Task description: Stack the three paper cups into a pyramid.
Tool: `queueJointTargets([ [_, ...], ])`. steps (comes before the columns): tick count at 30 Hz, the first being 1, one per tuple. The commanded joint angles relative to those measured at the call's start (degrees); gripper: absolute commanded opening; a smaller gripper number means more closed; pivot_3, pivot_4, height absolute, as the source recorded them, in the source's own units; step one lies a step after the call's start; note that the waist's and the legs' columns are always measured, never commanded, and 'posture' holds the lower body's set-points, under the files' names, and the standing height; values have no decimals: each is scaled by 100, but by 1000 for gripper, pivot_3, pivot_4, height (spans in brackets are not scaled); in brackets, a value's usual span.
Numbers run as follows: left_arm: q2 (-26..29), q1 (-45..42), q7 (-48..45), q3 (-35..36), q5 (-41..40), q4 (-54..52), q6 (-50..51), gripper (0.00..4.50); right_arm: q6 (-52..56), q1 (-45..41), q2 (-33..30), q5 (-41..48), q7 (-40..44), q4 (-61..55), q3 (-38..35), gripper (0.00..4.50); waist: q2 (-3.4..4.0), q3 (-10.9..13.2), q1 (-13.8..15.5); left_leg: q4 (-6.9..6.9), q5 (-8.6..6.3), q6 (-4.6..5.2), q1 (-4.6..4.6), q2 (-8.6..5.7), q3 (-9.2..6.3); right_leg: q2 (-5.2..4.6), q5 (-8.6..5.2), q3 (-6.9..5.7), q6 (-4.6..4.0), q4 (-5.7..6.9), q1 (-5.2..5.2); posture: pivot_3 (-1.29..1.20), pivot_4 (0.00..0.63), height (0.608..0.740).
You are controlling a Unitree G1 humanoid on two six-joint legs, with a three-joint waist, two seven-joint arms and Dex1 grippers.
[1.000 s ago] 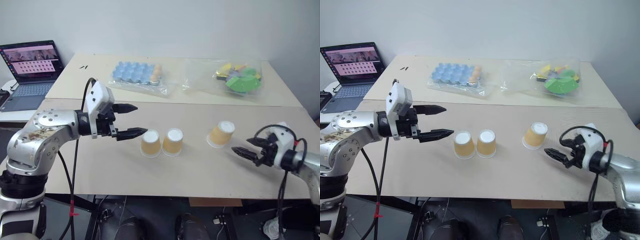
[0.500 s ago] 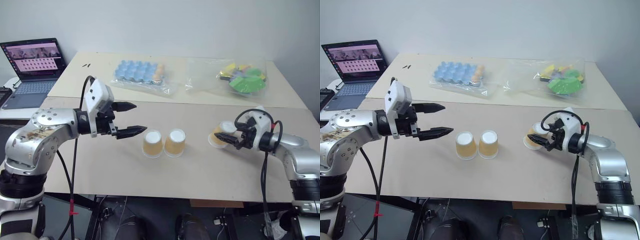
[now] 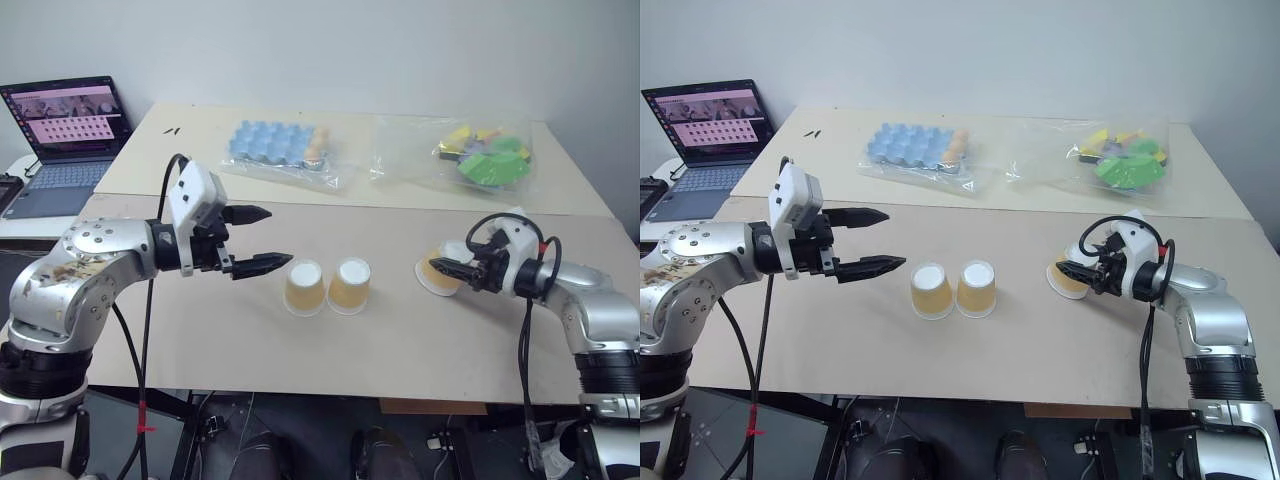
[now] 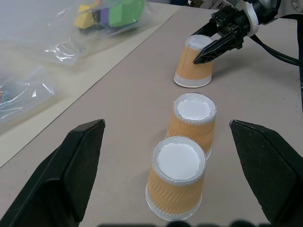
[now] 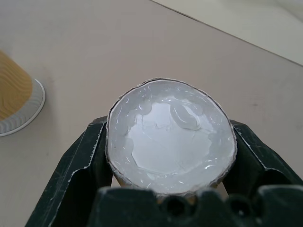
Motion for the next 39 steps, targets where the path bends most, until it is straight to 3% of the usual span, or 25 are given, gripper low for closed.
queueJointTargets([
  [1,156,182,36,280,108,-58,-159,4500,155,-529,-182,156,126,-557,-55,2793,2,1,-20,0,0,0,0,0,0,0,0,1,0,0,-1,0,150,733],
  [8,168,484,109,416,158,-76,-174,4500,606,-2115,-158,295,841,-667,574,2793,17,11,-31,-2,0,-1,1,5,3,1,0,3,-1,5,-9,0,150,733],
  [15,151,604,195,471,130,-152,-122,4500,1040,-3434,385,622,2130,-539,1579,2793,17,11,-11,-3,-1,1,-23,1,2,0,0,-5,-2,4,-25,0,150,733],
  [21,169,685,284,545,89,-261,-77,4500,1223,-3499,402,644,2756,-453,1923,2793,17,11,34,4,-6,9,-33,-1,-3,-1,1,-19,-2,4,-18,0,150,733],
  [39,166,641,436,555,55,-328,-23,4500,990,-3544,792,224,2900,-243,2305,2793,16,11,-18,2,-6,9,-33,-2,-2,-2,0,-17,-2,8,-23,0,150,733],
])
